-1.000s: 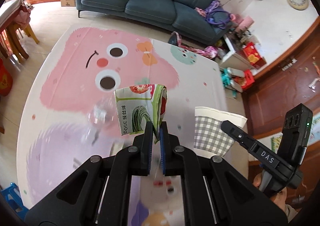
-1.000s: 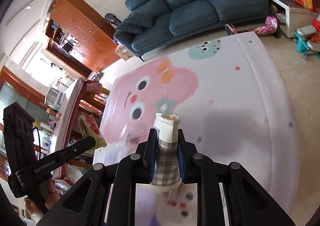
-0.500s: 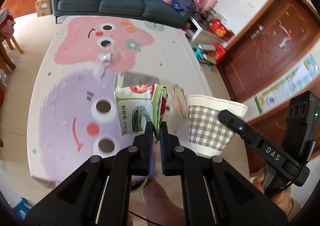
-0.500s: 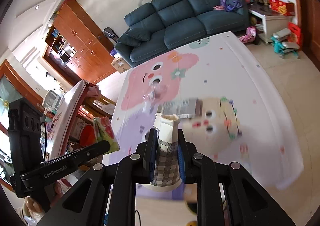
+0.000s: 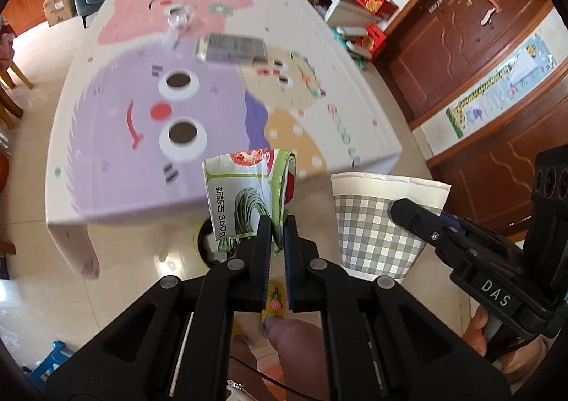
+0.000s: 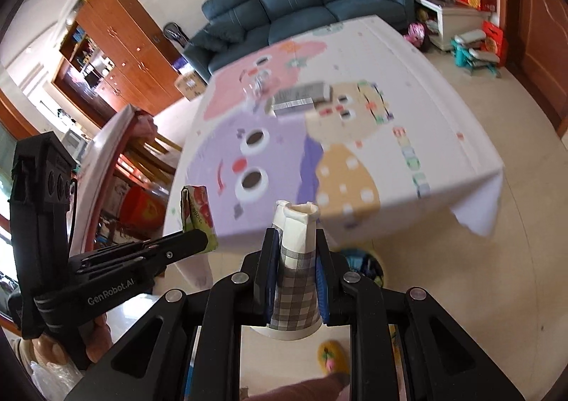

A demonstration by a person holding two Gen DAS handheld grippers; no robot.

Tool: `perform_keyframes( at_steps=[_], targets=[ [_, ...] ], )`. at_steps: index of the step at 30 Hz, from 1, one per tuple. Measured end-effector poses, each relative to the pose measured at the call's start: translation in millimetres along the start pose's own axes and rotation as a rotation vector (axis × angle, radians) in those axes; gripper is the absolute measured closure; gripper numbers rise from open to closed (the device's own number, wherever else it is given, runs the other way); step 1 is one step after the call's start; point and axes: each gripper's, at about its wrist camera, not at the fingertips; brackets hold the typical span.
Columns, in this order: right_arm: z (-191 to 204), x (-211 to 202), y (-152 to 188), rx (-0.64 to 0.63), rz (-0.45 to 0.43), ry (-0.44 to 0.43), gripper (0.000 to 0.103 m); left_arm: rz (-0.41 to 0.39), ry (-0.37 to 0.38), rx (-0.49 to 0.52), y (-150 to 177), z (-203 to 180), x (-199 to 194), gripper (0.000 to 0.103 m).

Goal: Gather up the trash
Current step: 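Carry the green-white bag and paper cup with both tools over the trash bin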

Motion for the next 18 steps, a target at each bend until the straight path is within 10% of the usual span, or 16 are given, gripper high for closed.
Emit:
perform_keyframes(
  at_steps=[18],
  targets=[
    [-103, 172, 85, 0.001, 0.217, 0.050, 0.084, 0.112, -0.103, -0.070, 117, 28, 161, 0.099]
  ],
)
Point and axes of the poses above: each gripper's, at about its wrist camera, not at the fingertips, and x roughly the way its jaws point, z to its left, y to its underside, and after that the axes turned 9 degrees about -z, right-handed
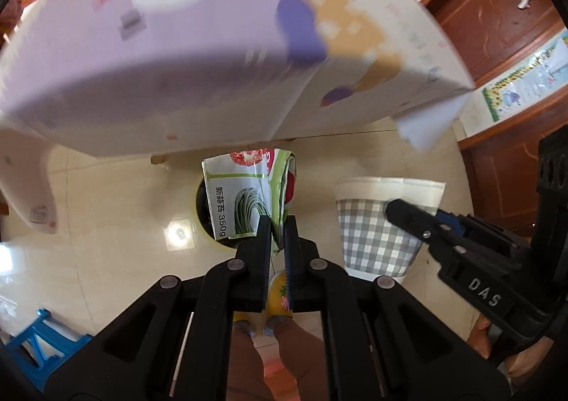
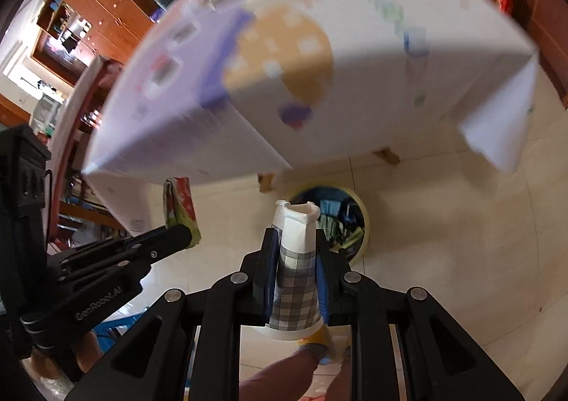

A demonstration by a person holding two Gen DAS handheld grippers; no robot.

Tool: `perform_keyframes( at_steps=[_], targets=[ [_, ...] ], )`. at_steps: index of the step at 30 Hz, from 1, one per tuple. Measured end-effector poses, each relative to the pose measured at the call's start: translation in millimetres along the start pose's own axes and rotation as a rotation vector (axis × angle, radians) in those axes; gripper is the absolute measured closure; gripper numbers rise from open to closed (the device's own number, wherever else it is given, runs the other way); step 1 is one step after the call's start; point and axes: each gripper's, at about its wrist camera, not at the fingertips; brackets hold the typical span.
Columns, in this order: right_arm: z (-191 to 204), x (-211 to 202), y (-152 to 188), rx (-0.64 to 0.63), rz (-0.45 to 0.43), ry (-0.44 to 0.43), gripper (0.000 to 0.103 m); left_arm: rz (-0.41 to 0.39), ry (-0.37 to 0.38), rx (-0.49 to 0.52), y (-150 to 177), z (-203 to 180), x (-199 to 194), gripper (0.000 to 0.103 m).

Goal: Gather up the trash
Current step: 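Carry the green-white bag and paper cup with both tools over the trash bin, then open both tools above the trash bin to drop the bag and cup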

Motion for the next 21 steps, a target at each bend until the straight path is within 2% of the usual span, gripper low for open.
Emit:
perform_keyframes(
  at_steps=[7, 11, 12, 13, 15, 18, 21],
  targets=[
    [-46, 115, 27, 0.016, 0.069, -0.014, 0.082, 0.014, -0.037, -0.040, 33, 21, 115, 0.099],
    [-58, 166, 35, 0.000, 0.071, -0.030, 0.079, 0.011, -0.058, -0.032, 43, 30, 165, 0.099],
    [-60, 176, 36, -0.004, 0.068, -0.036, 0.077, 0.008, -0.071, -0.024, 46, 32, 174, 0.099],
    [-62, 188, 38, -0.011, 0.063, -0.044, 0.069, 0.005, -0.087, -0.013, 48, 34, 184, 0.099],
    [-65, 206, 41, -0.022, 0.040, -0.058, 0.066, 0.005, -0.115, 0.002, 53, 38, 200, 0.098],
    [-68, 232, 47, -0.061, 0.031, -0.031, 0.058, 0.024, -0.153, 0.012, 56, 47, 221, 0.091],
    [-73, 246, 52, -0.074, 0.046, -0.015, 0.055, 0.021, -0.190, 0.008, 61, 57, 229, 0.069]
  ],
)
Point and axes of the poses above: each gripper's, at about its wrist camera, not at the fingertips, and x roughly the way its jaws point, z to its left, y to its underside, and after that the axes turned 9 degrees about -z, right-handed
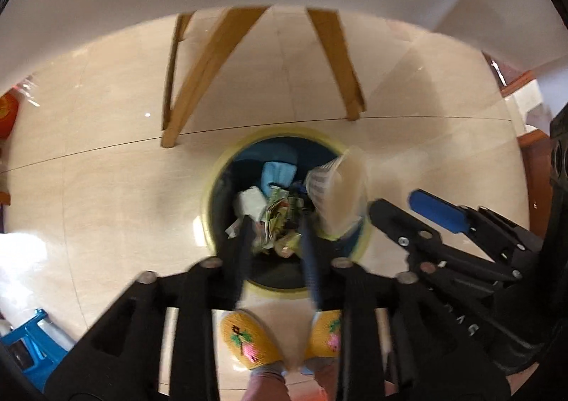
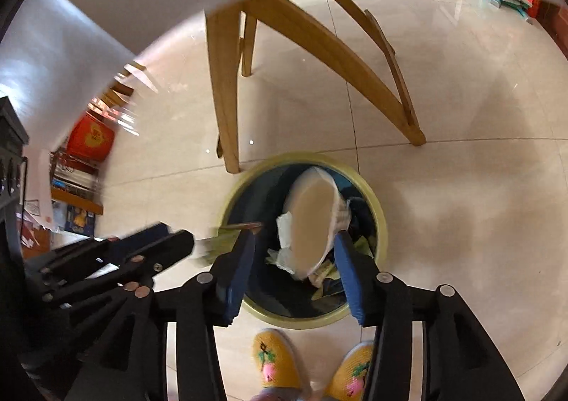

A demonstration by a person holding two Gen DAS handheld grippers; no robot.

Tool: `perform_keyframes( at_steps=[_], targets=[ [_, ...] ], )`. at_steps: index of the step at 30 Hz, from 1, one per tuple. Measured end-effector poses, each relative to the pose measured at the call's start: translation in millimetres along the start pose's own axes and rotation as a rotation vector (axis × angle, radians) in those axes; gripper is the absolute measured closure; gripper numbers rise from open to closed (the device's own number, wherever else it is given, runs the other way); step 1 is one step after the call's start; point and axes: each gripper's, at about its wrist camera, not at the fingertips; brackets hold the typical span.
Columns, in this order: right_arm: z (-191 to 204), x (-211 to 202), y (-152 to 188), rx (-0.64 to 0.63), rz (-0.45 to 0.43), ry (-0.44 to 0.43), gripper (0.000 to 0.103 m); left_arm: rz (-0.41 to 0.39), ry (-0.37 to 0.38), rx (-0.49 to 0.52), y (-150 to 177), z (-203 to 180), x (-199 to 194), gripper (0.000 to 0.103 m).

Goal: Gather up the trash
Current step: 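Open both tools above the trash bin to drop the bag and cup, then raise both tools back toward the table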

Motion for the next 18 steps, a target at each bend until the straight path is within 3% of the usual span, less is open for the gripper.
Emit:
perform_keyframes(
  at_steps=[2, 4, 18],
  targets=[
    [1, 8, 4, -0.009, 0.008, 0.005, 0.054, -0.018, -0.014, -0.016, 2, 8, 0, 0.046],
    [0, 12, 7, -0.016, 0.010, 0.014, 0.052, -0.030, -0.027, -0.027, 2, 15, -1, 0.038],
    [7, -2, 14, -0.053, 0.012, 0.040, 0.046, -0.062, -0.060, -0.049, -2, 12, -28, 0.037]
  ],
)
Point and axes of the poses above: each gripper's, at about its wrist camera, not at the fingertips, and x roughly the way its jaws point, z to its left, y to its underside, and after that the axes turned 9 degrees about -z, right-handed
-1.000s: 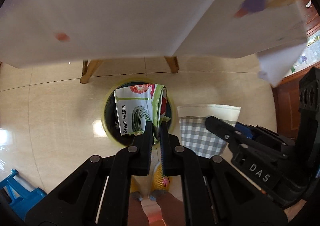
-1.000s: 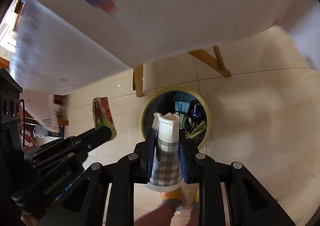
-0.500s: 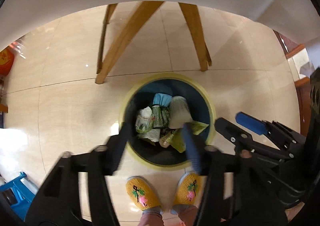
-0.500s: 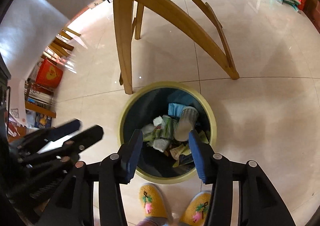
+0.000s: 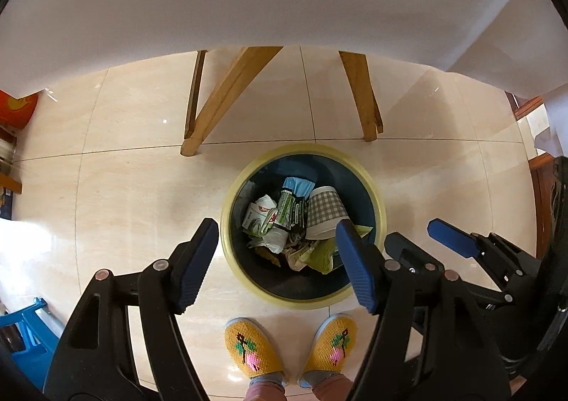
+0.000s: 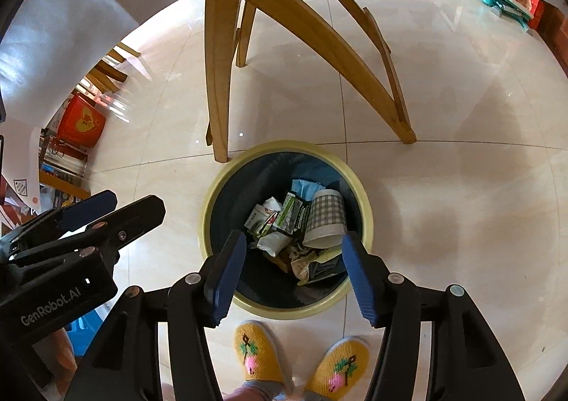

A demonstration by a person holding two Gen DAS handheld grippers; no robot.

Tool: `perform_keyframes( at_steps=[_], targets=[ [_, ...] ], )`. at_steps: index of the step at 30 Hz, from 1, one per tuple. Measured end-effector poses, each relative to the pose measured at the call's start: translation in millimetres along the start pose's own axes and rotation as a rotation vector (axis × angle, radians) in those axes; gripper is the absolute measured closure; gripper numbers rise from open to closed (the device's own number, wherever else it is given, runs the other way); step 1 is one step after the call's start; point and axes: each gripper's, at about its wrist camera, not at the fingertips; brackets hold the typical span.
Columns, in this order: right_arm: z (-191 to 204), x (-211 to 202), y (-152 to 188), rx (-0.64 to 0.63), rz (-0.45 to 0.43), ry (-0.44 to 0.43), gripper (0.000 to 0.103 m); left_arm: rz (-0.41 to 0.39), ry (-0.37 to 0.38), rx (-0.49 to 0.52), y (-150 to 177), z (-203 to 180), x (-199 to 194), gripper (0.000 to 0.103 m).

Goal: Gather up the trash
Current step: 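Raise both tools back toward the table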

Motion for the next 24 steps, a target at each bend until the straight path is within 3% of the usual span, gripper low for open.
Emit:
perform_keyframes(
  at_steps=[6, 13, 24],
  targets=[
    [4, -13, -2, 0.007, 0.016, 0.021, 0.045, 0.009, -0.009, -0.007, -3, 0, -12, 0.032],
    [16, -53, -11, -0.001, 0.021, 0.037, 0.044, 0.025, -0.017, -0.020, -14, 4, -54, 0.031],
    [57, -188, -50, -0.013, -0.028, 0.060, 0.038, -0.007, 0.004, -0.002, -62, 12, -183, 0.032]
  ],
)
Point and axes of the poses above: each gripper's, at about its wrist camera, not at the fingertips, and x roughly the way its jaws point, z to its left, y to its underside, and after that the axes turned 9 degrees about -z, right-handed
